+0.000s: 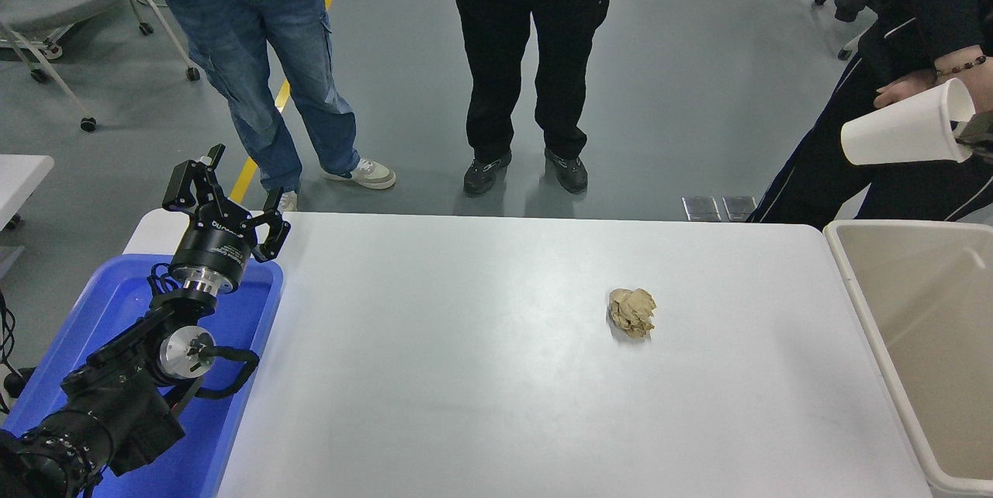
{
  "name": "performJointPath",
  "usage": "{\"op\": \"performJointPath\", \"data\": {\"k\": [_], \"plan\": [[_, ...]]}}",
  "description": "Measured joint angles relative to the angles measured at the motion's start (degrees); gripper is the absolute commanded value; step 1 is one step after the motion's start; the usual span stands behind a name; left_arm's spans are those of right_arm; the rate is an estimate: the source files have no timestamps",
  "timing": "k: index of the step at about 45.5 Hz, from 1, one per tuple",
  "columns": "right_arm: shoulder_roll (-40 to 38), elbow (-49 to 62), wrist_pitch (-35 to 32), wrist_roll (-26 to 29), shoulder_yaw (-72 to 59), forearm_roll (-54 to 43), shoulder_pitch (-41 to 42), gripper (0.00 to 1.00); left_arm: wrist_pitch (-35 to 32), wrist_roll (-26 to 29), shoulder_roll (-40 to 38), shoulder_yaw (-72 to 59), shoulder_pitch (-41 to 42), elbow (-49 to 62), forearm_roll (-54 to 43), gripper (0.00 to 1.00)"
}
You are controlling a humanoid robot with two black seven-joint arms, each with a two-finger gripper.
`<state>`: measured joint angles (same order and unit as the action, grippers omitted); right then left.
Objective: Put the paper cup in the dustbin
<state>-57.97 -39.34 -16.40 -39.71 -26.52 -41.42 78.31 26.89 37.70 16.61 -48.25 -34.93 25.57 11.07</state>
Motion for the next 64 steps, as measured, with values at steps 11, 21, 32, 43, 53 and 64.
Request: {"op": "performJointPath", "data": {"k": [11,21,32,43,53,64], "plan": [[2.40,10.05,-0.22,1.50,-0.56,4.05,-5.13,0.00,0.00,0.00,0.00,0.00,-0.04,0.01,0.00,1.00],[5.73,21.29,-0.40,7.10,-0.79,7.57,-10.78,0.00,0.00,0.00,0.00,-0.01,-0.01,0.01,0.00,1.00],[9.32,30.08,-0.39,19.51,-0.34,11.93,-16.06,0.00,0.00,0.00,0.01,-0.01,0.01,-0.01,0.01,1.00],[12.08,34.83,0.10,29.98,-0.14,16.50,-19.49,0.00,0.00,0.00,0.00,0.01,0.01,0.01,0.01,1.00],[16.04,38.16,1.14,35.60,-0.04,20.86,-24.41,0.00,0.00,0.00,0.00,0.01,0.01,0.00,0.00,1.00],[22.18,40.71,4.16,38.17,1.51,23.66,-30.64,0.00,0.00,0.00,0.00,0.01,0.01,0.00,0.01,1.00]]}}
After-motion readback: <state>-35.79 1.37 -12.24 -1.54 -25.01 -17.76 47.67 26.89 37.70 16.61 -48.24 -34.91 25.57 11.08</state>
